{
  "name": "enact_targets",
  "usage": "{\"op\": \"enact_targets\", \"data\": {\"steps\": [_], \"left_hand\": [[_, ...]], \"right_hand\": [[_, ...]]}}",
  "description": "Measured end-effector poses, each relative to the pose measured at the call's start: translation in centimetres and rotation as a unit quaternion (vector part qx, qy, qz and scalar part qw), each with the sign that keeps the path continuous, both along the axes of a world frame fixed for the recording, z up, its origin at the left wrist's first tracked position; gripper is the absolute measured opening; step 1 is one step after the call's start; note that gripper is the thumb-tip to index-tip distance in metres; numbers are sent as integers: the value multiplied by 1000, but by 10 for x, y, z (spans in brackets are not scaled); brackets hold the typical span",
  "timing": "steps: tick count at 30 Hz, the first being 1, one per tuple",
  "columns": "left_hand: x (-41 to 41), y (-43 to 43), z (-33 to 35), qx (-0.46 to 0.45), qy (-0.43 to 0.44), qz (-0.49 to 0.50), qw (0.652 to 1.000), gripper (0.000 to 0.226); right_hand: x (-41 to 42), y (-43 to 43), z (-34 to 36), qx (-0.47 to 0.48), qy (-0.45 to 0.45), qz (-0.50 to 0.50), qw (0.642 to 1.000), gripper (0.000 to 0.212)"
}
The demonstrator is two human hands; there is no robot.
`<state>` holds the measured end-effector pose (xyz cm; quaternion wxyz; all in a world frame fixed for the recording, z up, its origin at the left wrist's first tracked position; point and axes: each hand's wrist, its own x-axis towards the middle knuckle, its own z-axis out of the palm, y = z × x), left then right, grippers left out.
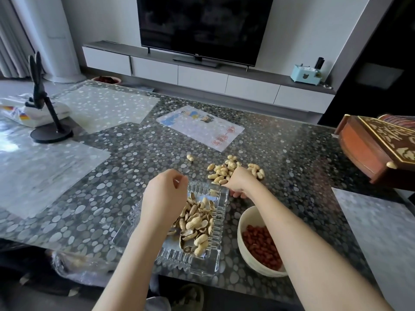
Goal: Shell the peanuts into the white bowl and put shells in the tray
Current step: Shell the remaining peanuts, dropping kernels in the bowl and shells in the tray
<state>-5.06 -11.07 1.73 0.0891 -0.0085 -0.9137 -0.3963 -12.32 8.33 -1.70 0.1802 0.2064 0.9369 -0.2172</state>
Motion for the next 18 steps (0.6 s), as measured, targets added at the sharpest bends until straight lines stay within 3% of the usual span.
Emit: {"op": "enact_targets", "data": {"steps": [3,5,9,12,16,18], "left_hand": [[0,1,1,-4,4,-5,1000,19],[2,2,3,-2,7,-15,1000,16],[10,10,6,52,0,-66,996,19],[23,21,9,143,-16,-152,978,23],[42,39,15,266,-40,-238,933,41],[49,47,15,307,-52,-267,912,55]], "right_hand": [[3,1,2,-41,26,-8,999,23],[15,5,15,-133,65,-38,988,18],[64,12,55,-386,147,-23,910,12],[109,11,76,-518,173,-18,837,14],[161,7,82,-606,187,-50,772,23],[180,5,78,-581,231,-58,778,23]]}}
